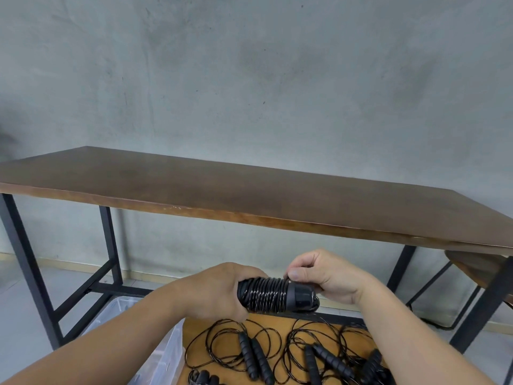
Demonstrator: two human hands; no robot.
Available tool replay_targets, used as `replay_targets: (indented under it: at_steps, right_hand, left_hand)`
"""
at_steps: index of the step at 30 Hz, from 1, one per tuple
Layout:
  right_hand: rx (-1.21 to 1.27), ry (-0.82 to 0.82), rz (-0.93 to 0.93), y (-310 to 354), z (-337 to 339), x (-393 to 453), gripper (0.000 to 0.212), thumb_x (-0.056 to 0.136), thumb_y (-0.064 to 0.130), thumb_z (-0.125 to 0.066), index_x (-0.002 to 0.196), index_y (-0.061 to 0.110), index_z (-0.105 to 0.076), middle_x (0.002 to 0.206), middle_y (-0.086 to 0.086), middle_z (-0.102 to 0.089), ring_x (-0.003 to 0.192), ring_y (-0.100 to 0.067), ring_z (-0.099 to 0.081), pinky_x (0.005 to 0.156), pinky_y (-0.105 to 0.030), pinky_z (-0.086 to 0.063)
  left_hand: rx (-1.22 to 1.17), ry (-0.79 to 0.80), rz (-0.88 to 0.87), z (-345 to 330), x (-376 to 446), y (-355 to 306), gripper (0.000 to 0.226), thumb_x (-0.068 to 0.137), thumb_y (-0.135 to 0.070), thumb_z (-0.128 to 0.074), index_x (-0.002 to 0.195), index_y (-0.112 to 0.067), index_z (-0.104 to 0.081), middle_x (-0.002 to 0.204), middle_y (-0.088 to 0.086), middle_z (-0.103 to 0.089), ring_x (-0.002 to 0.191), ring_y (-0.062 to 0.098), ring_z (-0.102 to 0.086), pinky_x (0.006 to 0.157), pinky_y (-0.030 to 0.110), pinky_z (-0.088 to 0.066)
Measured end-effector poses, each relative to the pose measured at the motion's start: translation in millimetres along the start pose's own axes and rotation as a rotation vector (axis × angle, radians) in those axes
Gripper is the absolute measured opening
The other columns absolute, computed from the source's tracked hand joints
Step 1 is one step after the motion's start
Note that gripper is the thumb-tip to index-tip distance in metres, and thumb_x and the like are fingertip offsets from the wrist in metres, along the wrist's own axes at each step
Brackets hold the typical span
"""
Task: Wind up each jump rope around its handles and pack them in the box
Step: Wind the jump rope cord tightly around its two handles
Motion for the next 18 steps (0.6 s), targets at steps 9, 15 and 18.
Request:
replay_targets:
  at_steps: [9, 15, 18]
  right_hand:
    - [0.573, -0.198, 0.016, -29.6, -17.2, 12.9, 0.035, 0.097, 0.002, -0.048, 0.075, 0.01, -0.073, 0.072, -0.009, -0.049, 0.06, -0.015, -0.038, 0.054, -0.025, -0.03]
    - [0.682, -0.295, 0.106, -29.6, -34.9, 13.9, 0.026, 0.098, -0.001, -0.039, 0.086, 0.005, -0.061, 0.066, -0.003, -0.045, 0.049, -0.006, -0.032, 0.041, -0.017, -0.021]
    - [0.779, -0.345, 0.123, -31.5, -42.4, 13.1, 0.023, 0.1, 0.005, -0.043, 0.097, 0.001, -0.065, 0.069, -0.004, -0.047, 0.053, -0.007, -0.036, 0.041, -0.017, -0.026]
  left_hand:
    - [-0.268, -0.053, 0.043, -5.2, 5.4, 7.3, 0.024, 0.069, -0.013, -0.07, 0.084, -0.03, -0.061, 0.078, -0.003, -0.059, 0.073, 0.01, -0.056, 0.065, 0.025, -0.045]
    - [-0.439, -0.103, 0.131, -11.5, 12.1, 11.7, 0.029, 0.065, -0.011, -0.068, 0.093, -0.018, -0.064, 0.081, 0.005, -0.059, 0.074, 0.017, -0.055, 0.062, 0.028, -0.045]
    - [-0.508, -0.12, 0.169, -12.1, 13.0, 12.6, 0.032, 0.064, -0.008, -0.066, 0.095, -0.013, -0.064, 0.079, 0.008, -0.058, 0.071, 0.02, -0.052, 0.058, 0.028, -0.042]
Point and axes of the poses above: each hand's wrist, its own x-axis towards the middle knuckle, its own z-axis out of the back of the hand, y = z × x, the point moved 1 cm from there along x, towards the middle knuckle
